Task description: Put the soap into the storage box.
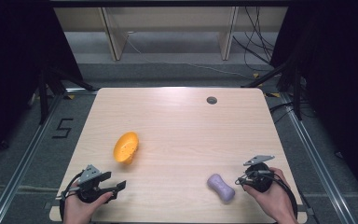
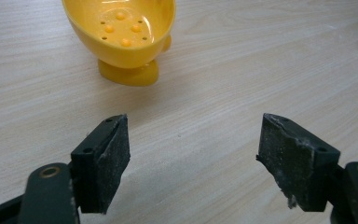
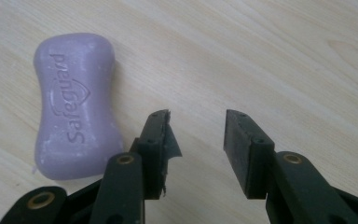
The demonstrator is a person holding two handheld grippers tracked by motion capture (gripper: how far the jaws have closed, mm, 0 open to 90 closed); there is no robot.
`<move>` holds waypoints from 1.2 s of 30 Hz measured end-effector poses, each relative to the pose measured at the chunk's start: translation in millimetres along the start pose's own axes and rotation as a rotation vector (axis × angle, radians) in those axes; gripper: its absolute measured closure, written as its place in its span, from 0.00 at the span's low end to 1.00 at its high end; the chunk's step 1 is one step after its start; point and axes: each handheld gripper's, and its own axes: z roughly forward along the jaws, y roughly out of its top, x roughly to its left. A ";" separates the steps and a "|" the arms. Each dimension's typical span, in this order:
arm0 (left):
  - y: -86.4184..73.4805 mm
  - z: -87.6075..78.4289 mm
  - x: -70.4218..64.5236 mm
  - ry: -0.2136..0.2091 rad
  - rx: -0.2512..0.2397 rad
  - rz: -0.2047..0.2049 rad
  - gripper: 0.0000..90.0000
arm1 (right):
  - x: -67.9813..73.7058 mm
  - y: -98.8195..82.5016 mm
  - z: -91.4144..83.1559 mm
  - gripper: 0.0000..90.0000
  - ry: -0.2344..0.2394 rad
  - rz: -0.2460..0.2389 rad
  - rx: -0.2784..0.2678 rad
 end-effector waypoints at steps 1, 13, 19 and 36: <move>0.0 0.0 0.0 0.000 0.000 0.000 0.27 | 0.5 1.7 -0.6 0.68 0.007 0.003 0.008; -1.2 -0.4 1.5 -0.008 -0.007 -0.027 0.27 | 19.6 27.6 2.0 0.61 0.093 -0.047 0.175; -1.1 0.0 0.9 -0.005 0.005 -0.018 0.27 | 29.7 43.9 1.0 0.56 0.139 -0.042 0.243; -1.3 0.6 2.2 -0.012 0.003 -0.014 0.27 | 47.2 66.9 22.8 0.45 0.199 -0.116 0.369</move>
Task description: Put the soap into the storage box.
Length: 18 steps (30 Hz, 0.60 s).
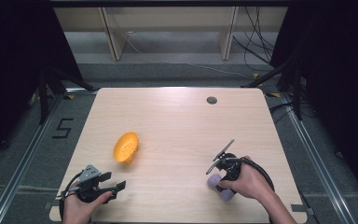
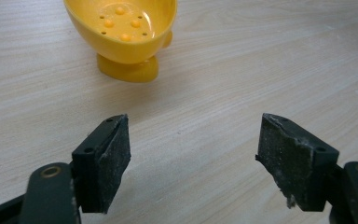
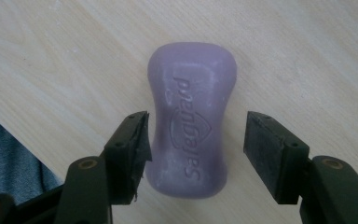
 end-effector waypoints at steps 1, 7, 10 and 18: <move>0.0 0.0 0.0 0.000 0.000 0.000 0.27 | 0.0 0.0 0.0 0.45 0.000 0.000 0.000; -0.1 -0.3 -0.3 -0.004 -0.003 0.003 0.27 | 1.6 7.1 9.3 0.43 0.007 -0.010 0.059; -0.2 0.0 -0.4 -0.006 0.001 -0.007 0.27 | 3.6 9.0 12.7 0.43 0.000 -0.002 0.074; 0.0 0.1 -1.1 -0.009 -0.001 0.003 0.27 | 8.7 14.2 20.9 0.43 -0.012 0.001 0.102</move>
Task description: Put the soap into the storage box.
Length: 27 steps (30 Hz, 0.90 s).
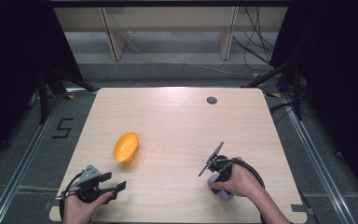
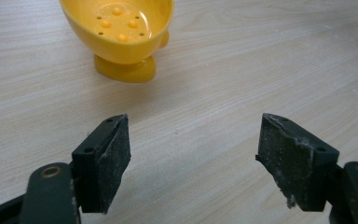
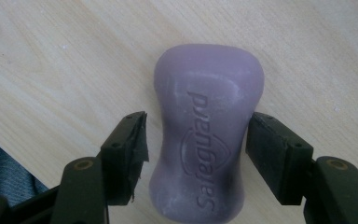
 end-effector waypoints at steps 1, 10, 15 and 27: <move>0.0 -0.1 0.0 0.000 0.003 0.001 0.27 | -0.6 0.1 1.1 0.44 -0.006 -0.003 0.003; 0.1 0.1 0.1 -0.002 0.004 0.011 0.27 | -4.3 1.4 9.1 0.52 -0.028 -0.020 0.034; 0.0 0.1 0.4 -0.002 0.006 0.013 0.28 | -2.9 0.6 11.3 0.54 -0.021 0.011 0.039; 0.2 0.0 -0.6 0.005 0.010 0.011 0.28 | 4.2 -3.7 10.6 0.56 -0.068 -0.037 0.020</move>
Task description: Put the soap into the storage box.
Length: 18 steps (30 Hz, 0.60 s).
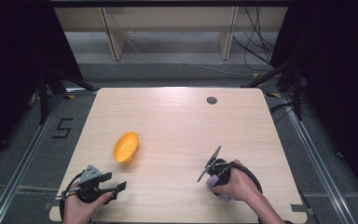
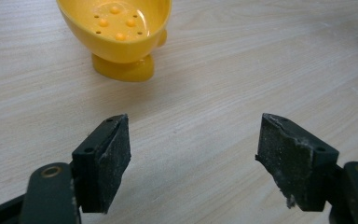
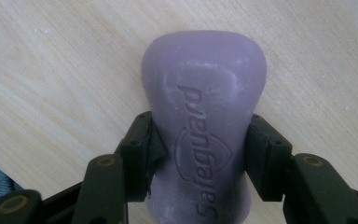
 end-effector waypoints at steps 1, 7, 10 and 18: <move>0.2 -0.5 -0.3 0.007 0.006 0.003 0.28 | -0.7 -0.5 0.8 0.56 -0.022 -0.067 -0.027; 0.1 -0.1 -0.6 0.004 0.004 0.001 0.28 | 3.7 -4.2 -0.4 0.56 -0.061 -0.105 -0.041; -0.3 0.7 -0.7 -0.011 -0.001 -0.004 0.28 | 3.9 -8.0 -1.1 0.56 -0.091 -0.129 -0.075; -0.1 1.1 -0.7 -0.013 0.005 0.005 0.28 | 7.7 -16.0 -6.7 0.56 -0.134 -0.147 -0.140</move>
